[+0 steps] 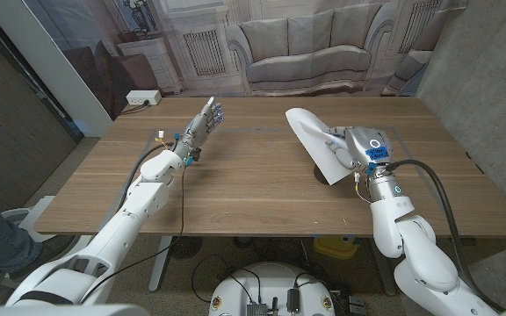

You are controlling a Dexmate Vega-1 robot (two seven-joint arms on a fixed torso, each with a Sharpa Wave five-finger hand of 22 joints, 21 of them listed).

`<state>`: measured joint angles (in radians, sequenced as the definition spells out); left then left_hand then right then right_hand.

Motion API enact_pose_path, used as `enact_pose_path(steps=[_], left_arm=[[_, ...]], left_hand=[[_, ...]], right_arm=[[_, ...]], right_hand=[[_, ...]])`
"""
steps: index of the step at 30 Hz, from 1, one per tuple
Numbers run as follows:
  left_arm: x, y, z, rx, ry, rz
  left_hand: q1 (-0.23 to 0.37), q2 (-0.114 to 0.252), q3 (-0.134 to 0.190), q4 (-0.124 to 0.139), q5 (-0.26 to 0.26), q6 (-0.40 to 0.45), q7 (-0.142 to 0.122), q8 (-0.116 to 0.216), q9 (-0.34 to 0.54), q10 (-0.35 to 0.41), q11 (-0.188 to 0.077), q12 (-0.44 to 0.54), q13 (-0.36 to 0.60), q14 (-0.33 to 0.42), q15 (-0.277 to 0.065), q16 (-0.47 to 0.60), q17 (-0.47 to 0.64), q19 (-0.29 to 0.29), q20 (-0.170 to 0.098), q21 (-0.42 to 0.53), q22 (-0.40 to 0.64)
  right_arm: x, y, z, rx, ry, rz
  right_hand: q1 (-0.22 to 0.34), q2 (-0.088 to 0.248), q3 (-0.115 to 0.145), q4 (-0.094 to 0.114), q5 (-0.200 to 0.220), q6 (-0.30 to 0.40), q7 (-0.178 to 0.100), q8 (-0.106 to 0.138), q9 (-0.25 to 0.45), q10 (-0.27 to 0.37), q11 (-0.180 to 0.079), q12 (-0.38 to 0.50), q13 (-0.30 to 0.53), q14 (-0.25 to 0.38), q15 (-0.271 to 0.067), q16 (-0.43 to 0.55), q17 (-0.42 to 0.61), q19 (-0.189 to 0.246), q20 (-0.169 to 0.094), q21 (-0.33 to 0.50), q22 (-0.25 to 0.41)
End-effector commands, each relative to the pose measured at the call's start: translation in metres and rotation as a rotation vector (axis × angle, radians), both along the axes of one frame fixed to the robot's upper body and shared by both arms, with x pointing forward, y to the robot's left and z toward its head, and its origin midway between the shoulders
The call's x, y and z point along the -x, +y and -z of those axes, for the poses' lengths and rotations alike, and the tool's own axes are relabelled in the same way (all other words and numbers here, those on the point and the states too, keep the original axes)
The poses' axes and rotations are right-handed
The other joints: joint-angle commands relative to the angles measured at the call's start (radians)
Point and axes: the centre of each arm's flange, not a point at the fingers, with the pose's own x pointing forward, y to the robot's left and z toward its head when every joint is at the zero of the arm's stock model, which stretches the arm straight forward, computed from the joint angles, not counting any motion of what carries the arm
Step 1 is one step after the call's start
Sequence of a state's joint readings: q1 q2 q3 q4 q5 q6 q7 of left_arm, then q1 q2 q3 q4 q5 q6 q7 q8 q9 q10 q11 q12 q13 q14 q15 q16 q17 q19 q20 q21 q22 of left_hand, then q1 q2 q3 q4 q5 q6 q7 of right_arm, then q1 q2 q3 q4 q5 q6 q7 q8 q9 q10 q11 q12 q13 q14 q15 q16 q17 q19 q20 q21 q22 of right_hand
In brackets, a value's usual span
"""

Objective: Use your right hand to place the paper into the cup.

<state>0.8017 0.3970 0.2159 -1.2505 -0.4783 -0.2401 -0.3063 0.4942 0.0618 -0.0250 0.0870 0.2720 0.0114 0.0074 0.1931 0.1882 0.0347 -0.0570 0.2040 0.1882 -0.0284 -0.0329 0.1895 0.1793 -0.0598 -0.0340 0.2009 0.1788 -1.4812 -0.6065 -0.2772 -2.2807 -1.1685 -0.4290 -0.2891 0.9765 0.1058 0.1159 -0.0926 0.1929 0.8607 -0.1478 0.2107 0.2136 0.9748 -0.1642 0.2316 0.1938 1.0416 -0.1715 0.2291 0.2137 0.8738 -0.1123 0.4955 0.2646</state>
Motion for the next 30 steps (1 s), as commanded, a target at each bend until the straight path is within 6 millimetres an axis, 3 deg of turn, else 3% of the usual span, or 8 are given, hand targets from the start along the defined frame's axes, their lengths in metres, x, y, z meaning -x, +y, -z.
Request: enact_pose_path(steps=[1, 30], left_arm=[[-0.001, -0.003, -0.001, -0.003, 0.003, 0.002], [-0.002, -0.01, 0.0, -0.003, 0.008, 0.004]], left_hand=[[0.0, 0.004, -0.004, 0.002, -0.004, 0.009, 0.0, 0.007, 0.002, 0.001, -0.008, 0.0, 0.002, -0.01, 0.0, -0.002, 0.005, -0.012, -0.054, 0.003, 0.005], [0.002, 0.006, -0.008, 0.002, -0.004, 0.009, -0.001, 0.007, 0.002, 0.002, -0.007, 0.0, 0.002, -0.01, 0.001, -0.002, 0.005, -0.014, -0.053, 0.003, 0.005]], right_arm=[[-0.005, -0.006, 0.004, -0.019, 0.032, 0.017], [-0.015, -0.016, 0.01, -0.04, 0.072, 0.035]], right_hand=[[-0.013, -0.002, -0.006, 0.004, 0.002, -0.003, 0.004, -0.004, 0.003, 0.0, 0.005, -0.003, 0.002, -0.005, -0.059, -0.001, 0.003, -0.006, -0.096, 0.006, 0.001], [-0.058, -0.019, -0.032, 0.021, 0.008, -0.022, 0.011, -0.01, 0.001, -0.018, 0.012, -0.013, 0.002, -0.028, -0.058, -0.01, 0.002, -0.028, -0.097, 0.0, -0.006]])
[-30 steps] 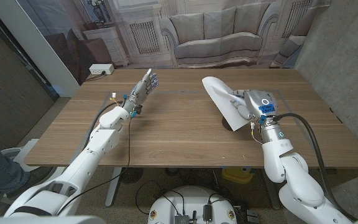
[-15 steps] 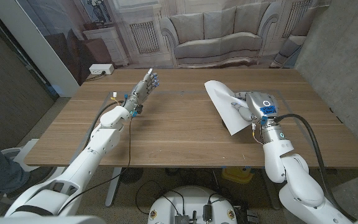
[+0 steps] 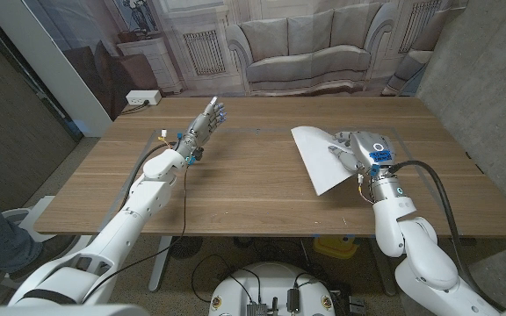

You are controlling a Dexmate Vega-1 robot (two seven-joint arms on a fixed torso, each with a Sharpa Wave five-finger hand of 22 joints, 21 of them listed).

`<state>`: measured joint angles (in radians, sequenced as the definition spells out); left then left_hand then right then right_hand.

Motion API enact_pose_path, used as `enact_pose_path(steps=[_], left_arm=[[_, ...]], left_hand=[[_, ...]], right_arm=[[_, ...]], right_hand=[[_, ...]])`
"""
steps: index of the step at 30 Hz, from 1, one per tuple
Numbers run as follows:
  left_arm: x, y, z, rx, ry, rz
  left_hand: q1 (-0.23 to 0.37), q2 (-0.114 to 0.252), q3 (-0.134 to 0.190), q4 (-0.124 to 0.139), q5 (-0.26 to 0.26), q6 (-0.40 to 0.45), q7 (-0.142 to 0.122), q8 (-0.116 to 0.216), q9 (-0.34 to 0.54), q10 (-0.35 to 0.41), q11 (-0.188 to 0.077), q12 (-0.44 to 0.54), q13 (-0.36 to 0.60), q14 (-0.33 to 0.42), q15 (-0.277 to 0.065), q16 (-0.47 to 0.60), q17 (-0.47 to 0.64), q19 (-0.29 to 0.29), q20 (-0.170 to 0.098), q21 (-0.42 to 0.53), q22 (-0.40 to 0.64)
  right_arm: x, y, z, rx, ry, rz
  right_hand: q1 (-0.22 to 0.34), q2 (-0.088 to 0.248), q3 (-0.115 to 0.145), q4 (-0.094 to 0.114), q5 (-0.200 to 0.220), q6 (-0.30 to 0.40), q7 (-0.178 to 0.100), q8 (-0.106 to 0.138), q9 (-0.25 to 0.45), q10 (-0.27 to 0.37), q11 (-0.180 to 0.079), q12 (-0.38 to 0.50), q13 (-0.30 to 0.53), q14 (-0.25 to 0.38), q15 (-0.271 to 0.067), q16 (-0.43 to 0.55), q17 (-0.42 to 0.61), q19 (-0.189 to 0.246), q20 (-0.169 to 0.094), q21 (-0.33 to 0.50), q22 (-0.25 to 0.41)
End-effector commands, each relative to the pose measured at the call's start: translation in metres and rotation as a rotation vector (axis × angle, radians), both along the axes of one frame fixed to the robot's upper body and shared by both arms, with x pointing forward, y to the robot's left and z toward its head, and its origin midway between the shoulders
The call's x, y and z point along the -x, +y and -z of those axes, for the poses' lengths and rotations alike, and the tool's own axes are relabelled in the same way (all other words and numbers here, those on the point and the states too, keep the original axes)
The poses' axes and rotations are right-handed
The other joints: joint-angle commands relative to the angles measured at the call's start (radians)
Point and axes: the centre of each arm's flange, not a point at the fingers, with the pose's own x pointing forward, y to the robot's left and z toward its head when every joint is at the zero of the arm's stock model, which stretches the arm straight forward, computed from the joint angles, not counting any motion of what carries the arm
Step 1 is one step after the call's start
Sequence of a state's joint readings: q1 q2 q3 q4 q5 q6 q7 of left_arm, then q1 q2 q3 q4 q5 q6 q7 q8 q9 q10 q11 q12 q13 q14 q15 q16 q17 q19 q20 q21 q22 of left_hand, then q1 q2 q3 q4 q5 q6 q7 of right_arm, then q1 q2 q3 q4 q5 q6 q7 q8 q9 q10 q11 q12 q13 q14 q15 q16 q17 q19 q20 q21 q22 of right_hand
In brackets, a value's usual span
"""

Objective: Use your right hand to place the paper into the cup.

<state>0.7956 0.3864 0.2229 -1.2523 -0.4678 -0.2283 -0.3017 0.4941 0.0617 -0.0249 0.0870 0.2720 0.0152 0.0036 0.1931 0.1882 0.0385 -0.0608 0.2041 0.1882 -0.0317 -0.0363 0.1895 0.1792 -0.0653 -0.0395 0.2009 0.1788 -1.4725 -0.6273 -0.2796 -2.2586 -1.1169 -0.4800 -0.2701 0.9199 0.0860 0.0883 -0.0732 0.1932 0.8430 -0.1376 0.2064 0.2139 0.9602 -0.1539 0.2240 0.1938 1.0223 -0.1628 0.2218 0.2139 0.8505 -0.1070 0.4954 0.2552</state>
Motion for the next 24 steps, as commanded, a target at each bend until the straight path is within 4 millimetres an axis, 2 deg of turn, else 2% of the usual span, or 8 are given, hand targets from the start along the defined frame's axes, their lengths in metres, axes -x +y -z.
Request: enact_pose_path(steps=[1, 24], left_arm=[[0.0002, -0.0021, 0.0012, 0.002, 0.001, -0.001], [0.0041, -0.0039, 0.0025, 0.002, -0.003, 0.001]], left_hand=[[0.002, 0.006, -0.009, 0.002, -0.004, 0.006, 0.004, 0.007, 0.002, -0.002, -0.002, 0.0, 0.002, -0.007, 0.005, -0.002, 0.005, -0.008, -0.047, 0.003, 0.005], [0.003, 0.008, -0.012, 0.002, -0.004, 0.005, 0.002, 0.007, 0.002, -0.002, -0.007, 0.0, 0.002, -0.008, 0.004, -0.002, 0.005, -0.009, -0.046, 0.003, 0.005]], right_arm=[[-0.0039, -0.0033, 0.0021, -0.006, 0.013, 0.002], [0.0016, -0.0037, 0.0016, -0.005, -0.006, 0.0]], right_hand=[[-0.002, 0.001, -0.004, 0.002, 0.008, -0.003, 0.002, -0.006, 0.0, -0.004, 0.002, -0.005, 0.002, -0.009, -0.066, -0.003, 0.002, -0.005, -0.103, 0.0, 0.003], [-0.009, 0.0, -0.009, 0.004, 0.012, -0.01, 0.001, -0.007, -0.001, -0.012, 0.003, -0.009, 0.003, -0.021, -0.065, -0.007, 0.002, -0.013, -0.102, -0.001, 0.0]])
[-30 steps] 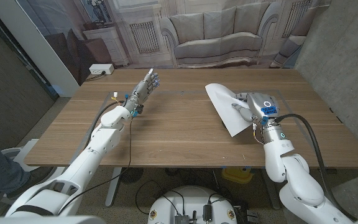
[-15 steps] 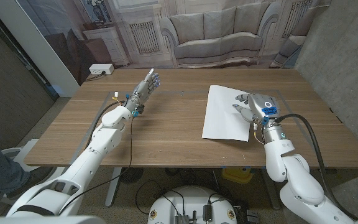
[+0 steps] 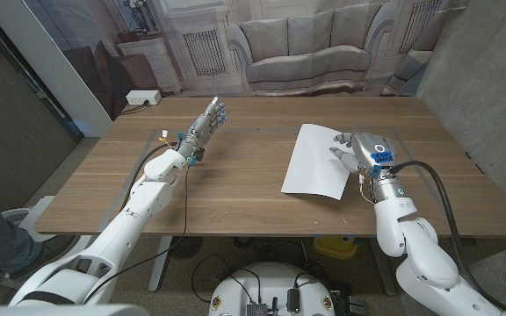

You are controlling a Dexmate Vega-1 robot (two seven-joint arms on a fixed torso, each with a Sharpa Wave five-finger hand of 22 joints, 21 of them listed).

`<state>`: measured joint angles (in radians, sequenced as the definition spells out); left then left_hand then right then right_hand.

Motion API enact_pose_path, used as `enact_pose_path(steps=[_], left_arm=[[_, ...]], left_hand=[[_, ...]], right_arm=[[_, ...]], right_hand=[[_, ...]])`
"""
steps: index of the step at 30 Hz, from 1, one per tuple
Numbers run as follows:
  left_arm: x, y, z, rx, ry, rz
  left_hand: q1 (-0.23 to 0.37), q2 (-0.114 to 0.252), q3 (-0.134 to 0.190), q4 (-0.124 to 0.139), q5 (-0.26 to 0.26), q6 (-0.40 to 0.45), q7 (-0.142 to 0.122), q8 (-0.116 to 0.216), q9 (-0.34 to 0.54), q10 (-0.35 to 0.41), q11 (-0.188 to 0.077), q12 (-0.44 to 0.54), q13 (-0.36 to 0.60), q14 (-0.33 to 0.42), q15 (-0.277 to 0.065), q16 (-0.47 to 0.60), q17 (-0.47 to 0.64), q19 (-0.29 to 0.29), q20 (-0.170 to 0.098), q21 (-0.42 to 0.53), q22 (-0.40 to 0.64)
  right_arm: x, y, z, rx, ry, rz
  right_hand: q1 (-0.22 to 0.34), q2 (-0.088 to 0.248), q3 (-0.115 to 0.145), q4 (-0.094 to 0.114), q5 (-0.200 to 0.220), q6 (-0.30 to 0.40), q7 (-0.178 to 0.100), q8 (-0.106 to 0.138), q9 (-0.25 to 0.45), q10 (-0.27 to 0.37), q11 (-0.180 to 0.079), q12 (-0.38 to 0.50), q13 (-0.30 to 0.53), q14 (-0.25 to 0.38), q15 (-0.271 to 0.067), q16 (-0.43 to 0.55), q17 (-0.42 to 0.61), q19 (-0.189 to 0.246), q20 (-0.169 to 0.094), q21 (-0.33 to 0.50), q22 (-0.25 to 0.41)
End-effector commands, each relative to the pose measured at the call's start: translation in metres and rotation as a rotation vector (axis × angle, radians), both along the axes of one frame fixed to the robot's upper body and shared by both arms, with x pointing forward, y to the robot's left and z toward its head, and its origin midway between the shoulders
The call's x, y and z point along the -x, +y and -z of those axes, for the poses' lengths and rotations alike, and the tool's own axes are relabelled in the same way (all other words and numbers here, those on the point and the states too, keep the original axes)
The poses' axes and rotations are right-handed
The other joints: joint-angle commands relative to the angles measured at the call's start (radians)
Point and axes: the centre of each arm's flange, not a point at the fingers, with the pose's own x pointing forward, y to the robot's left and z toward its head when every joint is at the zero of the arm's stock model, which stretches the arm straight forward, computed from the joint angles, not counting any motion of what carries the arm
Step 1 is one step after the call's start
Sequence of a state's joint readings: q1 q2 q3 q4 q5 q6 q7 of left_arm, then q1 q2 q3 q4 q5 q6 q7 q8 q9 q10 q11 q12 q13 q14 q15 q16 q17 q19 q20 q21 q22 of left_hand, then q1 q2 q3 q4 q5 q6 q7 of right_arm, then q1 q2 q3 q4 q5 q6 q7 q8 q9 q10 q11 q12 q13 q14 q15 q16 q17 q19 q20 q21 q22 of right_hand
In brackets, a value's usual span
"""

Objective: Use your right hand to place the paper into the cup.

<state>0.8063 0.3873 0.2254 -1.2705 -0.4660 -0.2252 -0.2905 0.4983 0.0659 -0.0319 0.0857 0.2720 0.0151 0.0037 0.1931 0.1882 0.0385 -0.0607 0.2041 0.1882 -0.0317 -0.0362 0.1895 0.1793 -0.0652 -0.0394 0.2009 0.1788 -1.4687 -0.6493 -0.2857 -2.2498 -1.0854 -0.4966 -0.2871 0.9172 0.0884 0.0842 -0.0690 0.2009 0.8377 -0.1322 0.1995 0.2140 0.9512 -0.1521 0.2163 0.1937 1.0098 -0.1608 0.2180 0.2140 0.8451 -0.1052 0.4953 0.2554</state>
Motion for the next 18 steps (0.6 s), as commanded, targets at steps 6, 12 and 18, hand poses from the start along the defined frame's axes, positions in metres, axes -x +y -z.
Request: enact_pose_path(steps=[6, 12, 18], left_arm=[[0.0035, 0.0008, 0.0017, 0.003, -0.004, 0.001], [0.0046, 0.0026, 0.0022, 0.003, -0.005, 0.0], [0.0053, 0.0032, 0.0022, 0.003, -0.006, 0.002]], left_hand=[[-0.001, 0.004, -0.006, 0.003, -0.004, 0.006, 0.002, 0.007, 0.002, -0.002, -0.003, 0.0, 0.002, -0.008, 0.005, -0.002, 0.005, -0.008, -0.046, 0.004, 0.005], [0.0, 0.004, -0.007, 0.003, -0.004, 0.006, 0.002, 0.007, 0.002, -0.004, -0.006, -0.001, 0.002, -0.008, 0.004, -0.002, 0.005, -0.008, -0.046, 0.004, 0.005], [0.0, 0.005, -0.008, 0.003, -0.004, 0.007, 0.002, 0.007, 0.002, -0.003, -0.005, -0.001, 0.002, -0.008, 0.004, -0.002, 0.005, -0.008, -0.046, 0.004, 0.005]], right_arm=[[0.0071, 0.002, -0.003, 0.005, -0.022, -0.004], [0.0088, 0.0039, -0.0037, 0.006, -0.029, -0.007], [0.0109, 0.0051, -0.0044, 0.002, -0.03, -0.011]], right_hand=[[-0.012, -0.004, -0.008, 0.002, 0.004, -0.006, -0.003, 0.0, -0.001, -0.005, 0.001, -0.001, 0.003, -0.014, -0.066, -0.005, 0.001, -0.012, -0.103, -0.003, -0.001], [-0.017, -0.001, -0.009, 0.005, 0.005, -0.008, -0.001, 0.0, -0.001, -0.008, 0.004, -0.002, 0.003, -0.017, -0.066, -0.006, 0.001, -0.015, -0.103, -0.004, -0.001], [-0.026, 0.0, -0.012, 0.01, 0.005, -0.013, 0.0, -0.002, -0.001, -0.012, 0.006, -0.004, 0.003, -0.026, -0.066, -0.009, -0.001, -0.025, -0.103, -0.008, -0.003]])
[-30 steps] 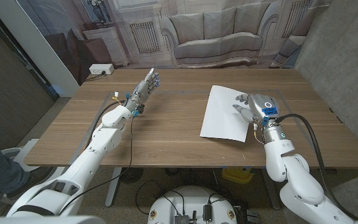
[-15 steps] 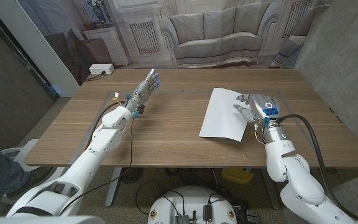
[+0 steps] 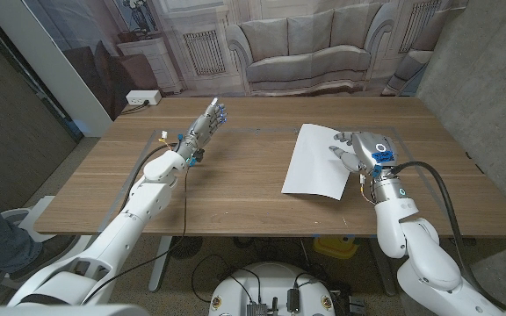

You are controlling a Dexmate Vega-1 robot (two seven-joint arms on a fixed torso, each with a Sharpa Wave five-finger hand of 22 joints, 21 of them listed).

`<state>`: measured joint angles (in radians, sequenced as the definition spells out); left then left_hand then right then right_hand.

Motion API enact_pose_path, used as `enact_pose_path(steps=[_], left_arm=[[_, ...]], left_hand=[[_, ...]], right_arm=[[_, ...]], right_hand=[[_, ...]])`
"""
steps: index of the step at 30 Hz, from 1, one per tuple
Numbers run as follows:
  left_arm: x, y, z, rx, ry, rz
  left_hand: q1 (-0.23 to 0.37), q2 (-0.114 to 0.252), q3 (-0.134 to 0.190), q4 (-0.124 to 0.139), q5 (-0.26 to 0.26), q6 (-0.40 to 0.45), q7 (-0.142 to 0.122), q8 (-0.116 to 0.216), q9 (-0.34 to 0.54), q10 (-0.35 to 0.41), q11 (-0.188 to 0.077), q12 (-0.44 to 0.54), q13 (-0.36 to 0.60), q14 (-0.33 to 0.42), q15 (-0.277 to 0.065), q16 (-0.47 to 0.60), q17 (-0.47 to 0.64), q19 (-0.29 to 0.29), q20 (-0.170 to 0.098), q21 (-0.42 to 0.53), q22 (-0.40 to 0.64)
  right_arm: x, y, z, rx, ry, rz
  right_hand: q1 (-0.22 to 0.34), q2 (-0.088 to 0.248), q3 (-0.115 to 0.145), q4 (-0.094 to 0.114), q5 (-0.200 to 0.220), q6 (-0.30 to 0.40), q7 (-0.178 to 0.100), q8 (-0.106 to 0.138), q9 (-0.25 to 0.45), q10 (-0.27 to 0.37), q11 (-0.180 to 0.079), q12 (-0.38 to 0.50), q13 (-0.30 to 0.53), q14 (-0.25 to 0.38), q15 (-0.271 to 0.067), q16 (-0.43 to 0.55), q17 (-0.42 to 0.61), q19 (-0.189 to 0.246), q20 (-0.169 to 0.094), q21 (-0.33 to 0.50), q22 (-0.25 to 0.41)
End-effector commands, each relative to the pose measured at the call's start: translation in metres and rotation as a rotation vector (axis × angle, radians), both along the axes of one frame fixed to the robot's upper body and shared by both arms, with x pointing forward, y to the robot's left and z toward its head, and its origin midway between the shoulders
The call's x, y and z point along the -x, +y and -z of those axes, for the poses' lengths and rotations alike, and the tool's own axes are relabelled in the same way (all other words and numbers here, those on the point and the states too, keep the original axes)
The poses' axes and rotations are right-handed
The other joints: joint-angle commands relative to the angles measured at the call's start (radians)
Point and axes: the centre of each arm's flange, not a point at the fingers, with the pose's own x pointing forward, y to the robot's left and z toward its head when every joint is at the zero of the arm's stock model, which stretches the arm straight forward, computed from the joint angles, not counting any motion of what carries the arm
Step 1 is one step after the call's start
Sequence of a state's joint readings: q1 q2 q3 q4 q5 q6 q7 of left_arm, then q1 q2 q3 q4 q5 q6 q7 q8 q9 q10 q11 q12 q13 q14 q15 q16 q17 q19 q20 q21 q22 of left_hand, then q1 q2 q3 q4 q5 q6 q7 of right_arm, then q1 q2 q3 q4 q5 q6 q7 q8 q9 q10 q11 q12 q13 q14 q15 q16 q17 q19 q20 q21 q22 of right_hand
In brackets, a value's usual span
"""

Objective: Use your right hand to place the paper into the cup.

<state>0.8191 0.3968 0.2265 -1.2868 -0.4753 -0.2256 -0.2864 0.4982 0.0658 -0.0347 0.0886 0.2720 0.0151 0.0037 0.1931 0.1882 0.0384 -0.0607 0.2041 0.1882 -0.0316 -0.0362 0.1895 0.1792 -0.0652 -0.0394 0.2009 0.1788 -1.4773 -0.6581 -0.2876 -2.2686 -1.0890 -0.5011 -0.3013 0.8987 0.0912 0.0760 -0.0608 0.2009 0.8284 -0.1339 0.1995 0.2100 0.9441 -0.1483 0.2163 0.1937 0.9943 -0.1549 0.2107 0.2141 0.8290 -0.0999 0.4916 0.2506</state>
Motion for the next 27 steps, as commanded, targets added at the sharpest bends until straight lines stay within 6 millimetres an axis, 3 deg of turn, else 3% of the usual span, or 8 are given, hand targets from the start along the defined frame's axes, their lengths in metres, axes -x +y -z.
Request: enact_pose_path(steps=[1, 27], left_arm=[[0.002, 0.002, 0.0, 0.002, -0.005, 0.001], [0.002, 0.001, 0.001, -0.005, -0.004, 0.01]], left_hand=[[0.0, 0.005, -0.005, 0.0, -0.004, 0.007, 0.002, 0.007, 0.002, -0.003, -0.005, -0.001, 0.002, -0.007, 0.004, -0.002, 0.005, -0.008, -0.046, 0.004, 0.005], [0.002, 0.007, -0.009, 0.0, -0.004, 0.008, 0.002, 0.007, 0.002, -0.003, -0.006, 0.0, 0.002, -0.008, 0.004, -0.002, 0.005, -0.007, -0.046, 0.004, 0.005]], right_arm=[[0.005, 0.003, -0.002, -0.004, -0.008, -0.006], [0.019, 0.003, -0.015, -0.03, -0.048, -0.012]], right_hand=[[-0.01, -0.002, -0.005, 0.002, 0.005, -0.004, 0.002, -0.002, 0.003, -0.006, 0.002, -0.004, 0.003, -0.013, -0.071, -0.003, -0.002, -0.011, -0.108, -0.005, 0.002], [-0.054, -0.003, -0.023, 0.023, 0.005, -0.031, 0.008, -0.005, 0.001, -0.037, 0.011, -0.011, 0.003, -0.069, -0.066, -0.016, -0.005, -0.048, -0.105, -0.02, -0.005]])
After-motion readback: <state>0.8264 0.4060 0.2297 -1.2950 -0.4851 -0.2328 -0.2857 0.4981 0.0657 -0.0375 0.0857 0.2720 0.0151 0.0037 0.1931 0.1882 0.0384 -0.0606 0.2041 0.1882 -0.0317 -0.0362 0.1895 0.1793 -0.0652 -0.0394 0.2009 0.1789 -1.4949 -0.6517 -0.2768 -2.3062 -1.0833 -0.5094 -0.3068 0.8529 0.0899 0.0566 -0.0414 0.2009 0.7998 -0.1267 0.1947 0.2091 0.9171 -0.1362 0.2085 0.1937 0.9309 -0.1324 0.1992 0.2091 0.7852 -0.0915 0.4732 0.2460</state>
